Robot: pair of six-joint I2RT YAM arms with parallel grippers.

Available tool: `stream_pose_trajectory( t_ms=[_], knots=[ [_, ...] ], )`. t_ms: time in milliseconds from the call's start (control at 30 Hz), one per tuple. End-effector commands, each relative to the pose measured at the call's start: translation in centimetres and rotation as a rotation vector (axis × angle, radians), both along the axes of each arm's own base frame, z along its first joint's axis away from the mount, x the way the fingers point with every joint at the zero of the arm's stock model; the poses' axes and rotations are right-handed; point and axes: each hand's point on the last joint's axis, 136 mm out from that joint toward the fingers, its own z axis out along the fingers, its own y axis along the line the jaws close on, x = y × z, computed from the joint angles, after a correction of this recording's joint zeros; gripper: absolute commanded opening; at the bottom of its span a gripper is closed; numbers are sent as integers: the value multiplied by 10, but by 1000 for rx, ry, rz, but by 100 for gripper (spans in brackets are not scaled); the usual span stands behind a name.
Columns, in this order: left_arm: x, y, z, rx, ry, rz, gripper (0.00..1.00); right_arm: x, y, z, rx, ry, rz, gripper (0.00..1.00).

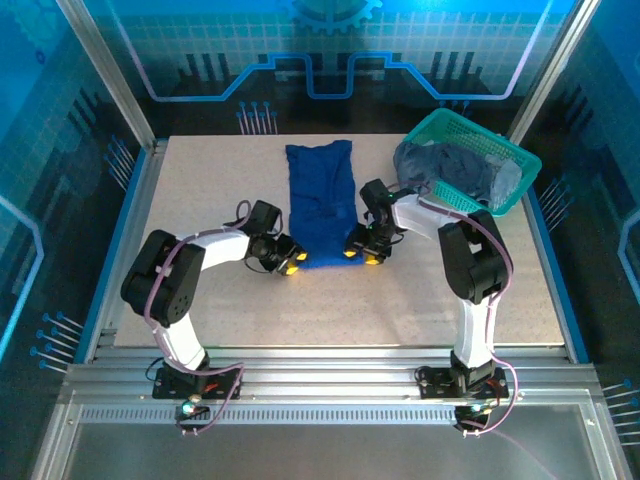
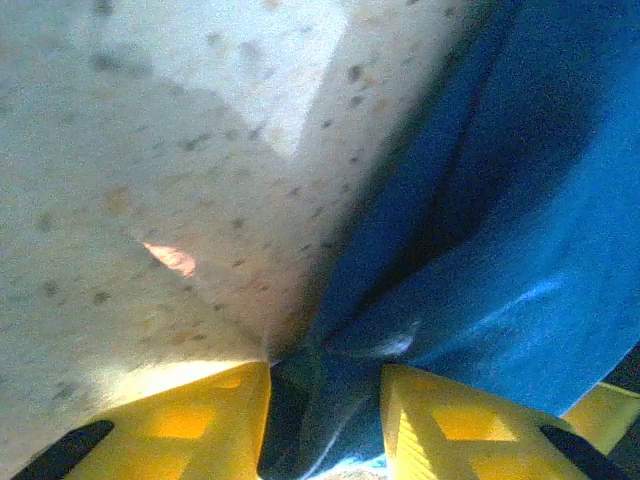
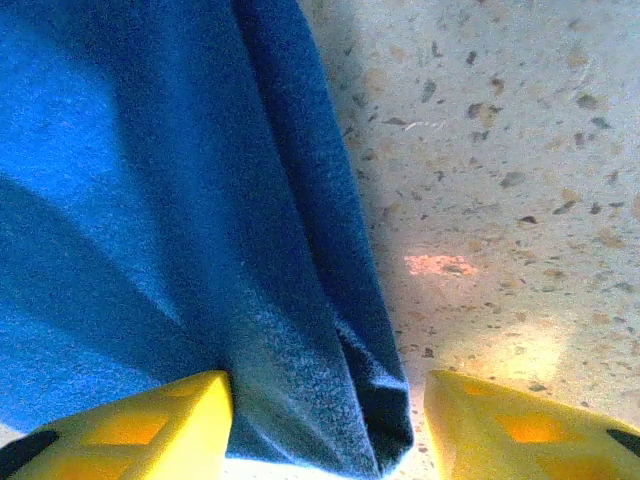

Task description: Fold and stack the t-shirts

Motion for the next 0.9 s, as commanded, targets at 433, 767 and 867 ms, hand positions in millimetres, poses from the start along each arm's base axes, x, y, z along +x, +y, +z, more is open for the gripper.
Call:
stream_pose_trajectory(
  t_ms=[433,767,867],
  knots=[
    [-7,1,45,111,-147,-130,0,-5,-3,28,-33,-81,-5,0],
    [-135,-24,65,-40,-116,-322,0,-134,-10,49,20,32,105,0],
    [-170,-25,84,-84,-124,-342,0,-173,-10,70,76,74,132,0]
  ],
)
